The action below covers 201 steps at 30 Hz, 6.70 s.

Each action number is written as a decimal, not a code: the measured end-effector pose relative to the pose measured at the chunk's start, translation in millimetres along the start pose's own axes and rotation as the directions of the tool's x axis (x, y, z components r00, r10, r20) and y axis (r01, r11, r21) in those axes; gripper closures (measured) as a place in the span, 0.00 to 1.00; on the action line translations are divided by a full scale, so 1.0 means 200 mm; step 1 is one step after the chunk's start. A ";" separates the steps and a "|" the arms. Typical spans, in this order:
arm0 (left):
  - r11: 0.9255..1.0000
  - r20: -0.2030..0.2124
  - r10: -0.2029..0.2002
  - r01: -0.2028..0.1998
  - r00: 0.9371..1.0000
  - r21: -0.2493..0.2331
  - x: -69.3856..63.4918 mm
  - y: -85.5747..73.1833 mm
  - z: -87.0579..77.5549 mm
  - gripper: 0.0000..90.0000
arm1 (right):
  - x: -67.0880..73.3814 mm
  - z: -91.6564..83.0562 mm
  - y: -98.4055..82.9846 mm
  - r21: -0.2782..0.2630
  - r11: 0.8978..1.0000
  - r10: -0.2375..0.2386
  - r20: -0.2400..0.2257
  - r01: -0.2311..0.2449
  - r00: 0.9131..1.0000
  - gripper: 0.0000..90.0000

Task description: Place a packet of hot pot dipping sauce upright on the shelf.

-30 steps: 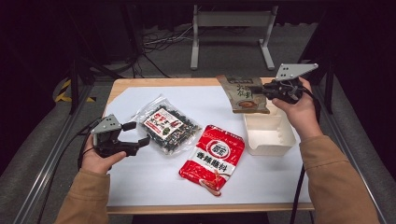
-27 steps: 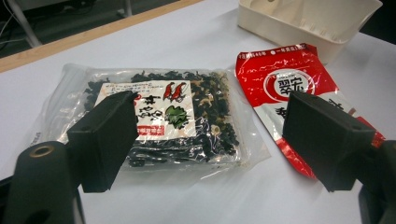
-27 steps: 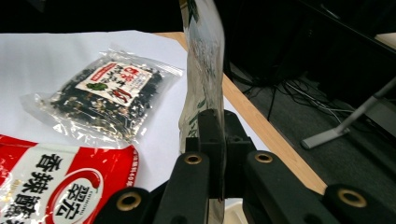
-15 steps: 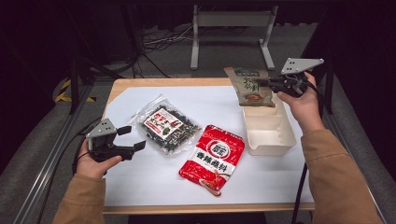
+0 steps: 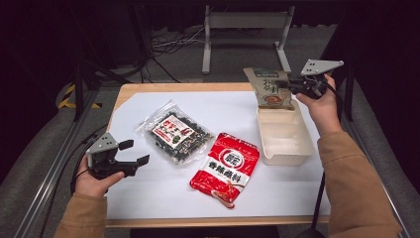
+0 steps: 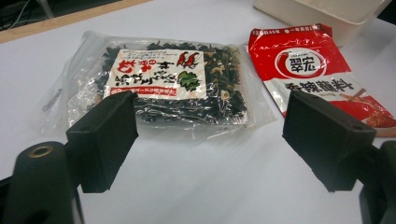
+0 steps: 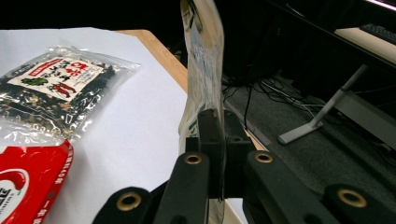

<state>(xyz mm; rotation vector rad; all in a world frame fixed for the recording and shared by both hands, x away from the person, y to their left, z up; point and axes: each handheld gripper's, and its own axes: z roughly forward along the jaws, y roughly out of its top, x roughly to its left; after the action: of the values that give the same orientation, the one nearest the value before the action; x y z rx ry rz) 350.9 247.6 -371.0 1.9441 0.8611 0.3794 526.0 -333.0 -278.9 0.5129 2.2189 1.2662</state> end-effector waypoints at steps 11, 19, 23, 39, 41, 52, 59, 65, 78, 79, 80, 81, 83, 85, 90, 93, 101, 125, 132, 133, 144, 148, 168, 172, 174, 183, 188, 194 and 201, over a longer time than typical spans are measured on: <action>0.999 -0.011 0.037 -0.037 0.999 0.019 -0.03 0.00 0.00 0.21 | -0.05 0.06 -0.05 0.023 1.000 0.013 0.016 -0.014 1.000 0.99; 0.999 -0.010 0.042 -0.042 0.999 0.016 -0.03 0.00 0.00 0.21 | -0.07 0.10 -0.09 0.030 0.999 0.037 0.023 -0.037 0.999 0.99; 0.999 -0.010 0.044 -0.044 0.999 0.021 -0.02 0.00 0.00 0.21 | -0.08 0.11 -0.10 0.034 0.999 0.037 0.019 -0.038 0.999 0.99; 0.999 0.000 0.046 -0.046 0.999 0.027 -0.03 0.01 0.03 0.21 | -0.06 0.17 -0.18 0.053 0.996 0.068 -0.013 -0.067 0.998 0.98; 0.998 0.002 0.053 -0.053 0.999 0.028 -0.03 0.01 0.03 0.22 | -0.06 0.18 -0.19 0.052 0.996 0.075 -0.023 -0.074 0.997 0.98; 0.998 0.016 0.063 -0.064 0.998 0.029 -0.04 0.03 0.06 0.23 | -0.04 0.19 -0.23 0.073 0.993 0.096 -0.025 -0.094 0.995 0.97; 0.997 0.031 0.066 -0.067 0.997 0.030 -0.04 0.05 0.08 0.22 | -0.06 0.13 -0.28 0.094 0.985 0.146 0.018 -0.147 0.989 0.97; 0.996 0.041 0.082 -0.083 0.996 0.032 -0.05 0.06 0.10 0.23 | -0.06 0.10 -0.31 0.134 0.976 0.165 0.045 -0.170 0.985 0.97; 0.995 0.079 0.091 -0.094 0.993 0.042 -0.06 0.09 0.14 0.32 | -0.04 0.09 -0.42 0.238 0.948 0.191 0.110 -0.213 0.975 0.97; 0.995 0.078 0.088 -0.092 0.993 0.044 -0.06 0.09 0.14 0.32 | -0.04 0.09 -0.43 0.231 0.948 0.199 0.108 -0.220 0.974 0.97; 0.995 0.081 0.085 -0.089 0.993 0.041 -0.06 0.09 0.14 0.32 | -0.04 0.09 -0.43 0.232 0.948 0.197 0.108 -0.218 0.974 0.96; 0.995 0.081 0.089 -0.093 0.993 0.041 -0.06 0.09 0.14 0.31 | -0.03 0.09 -0.42 0.238 0.947 0.193 0.112 -0.215 0.975 0.95; 0.995 0.081 0.087 -0.091 0.993 0.047 -0.06 0.10 0.15 0.29 | -0.02 0.09 -0.40 0.251 0.946 0.179 0.122 -0.205 0.976 0.89; 0.996 0.088 0.077 -0.082 0.993 0.048 -0.06 0.10 0.15 0.26 | -0.02 0.09 -0.39 0.249 0.946 0.177 0.132 -0.206 0.975 0.84; 0.996 0.089 0.075 -0.079 0.993 0.048 -0.05 0.11 0.16 0.24 | -0.02 0.07 -0.38 0.214 0.945 0.217 0.155 -0.247 0.964 0.66; 0.995 0.094 0.078 -0.083 0.993 0.050 -0.05 0.11 0.16 0.24 | -0.01 0.05 -0.36 0.181 0.949 0.229 0.169 -0.259 0.959 0.56; 0.994 0.108 0.085 -0.092 0.990 0.054 -0.06 0.14 0.19 0.23 | 0.01 -0.03 -0.35 0.103 0.943 0.291 0.215 -0.317 0.932 0.41; 0.984 0.178 0.150 -0.163 0.973 0.065 -0.10 0.26 0.38 0.22 | 0.36 -0.33 -0.25 0.063 0.952 0.282 0.187 -0.298 0.941 0.42; 0.986 0.187 0.132 -0.148 0.974 0.072 -0.09 0.28 0.41 0.21 | 0.48 -0.39 -0.23 0.068 0.966 0.232 0.188 -0.248 0.954 0.40; 0.986 0.186 0.133 -0.149 0.973 0.071 -0.09 0.28 0.41 0.21 | 0.50 -0.40 -0.23 0.072 0.966 0.233 0.183 -0.250 0.955 0.40; 0.986 0.196 0.126 -0.144 0.972 0.081 -0.10 0.30 0.42 0.21 | 0.64 -0.44 -0.25 0.061 0.960 0.262 0.139 -0.272 0.955 0.38; 0.986 0.192 0.132 -0.149 0.972 0.077 -0.11 0.35 0.43 0.22 | 0.69 -0.44 -0.27 0.044 0.955 0.285 0.133 -0.293 0.949 0.36; 0.978 0.285 0.110 -0.155 0.952 0.140 -0.20 0.54 0.77 0.24 | 0.82 -0.48 -0.28 0.071 0.962 0.259 0.074 -0.264 0.963 0.48; 0.979 0.293 0.108 -0.153 0.950 0.136 -0.21 0.56 0.84 0.25 | 0.82 -0.50 -0.30 0.073 0.958 0.273 0.079 -0.279 0.959 0.49; 0.979 0.294 0.108 -0.153 0.950 0.135 -0.22 0.57 0.87 0.25 | 0.82 -0.51 -0.31 0.073 0.955 0.282 0.083 -0.289 0.956 0.49; 0.977 0.312 0.108 -0.158 0.944 0.140 -0.23 0.58 1.01 0.26 | 0.81 -0.52 -0.33 0.071 0.952 0.293 0.077 -0.299 0.953 0.48; 0.981 0.335 0.083 -0.135 0.938 0.136 -0.22 0.57 1.06 0.27 | 0.80 -0.52 -0.34 0.076 0.950 0.298 0.075 -0.303 0.952 0.48; 0.981 0.350 0.073 -0.130 0.934 0.144 -0.22 0.57 1.13 0.27 | 0.80 -0.52 -0.34 0.072 0.949 0.302 0.076 -0.307 0.950 0.48; 0.975 0.361 0.050 -0.123 0.931 0.185 -0.23 0.53 1.22 0.28 | 0.80 -0.51 -0.35 0.068 0.949 0.304 0.074 -0.309 0.950 0.47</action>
<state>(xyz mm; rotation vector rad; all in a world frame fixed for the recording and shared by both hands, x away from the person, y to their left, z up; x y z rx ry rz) 503.7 26.3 -399.3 2.1592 0.5964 -0.0164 333.3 -346.6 -336.8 0.9465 2.2029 1.2948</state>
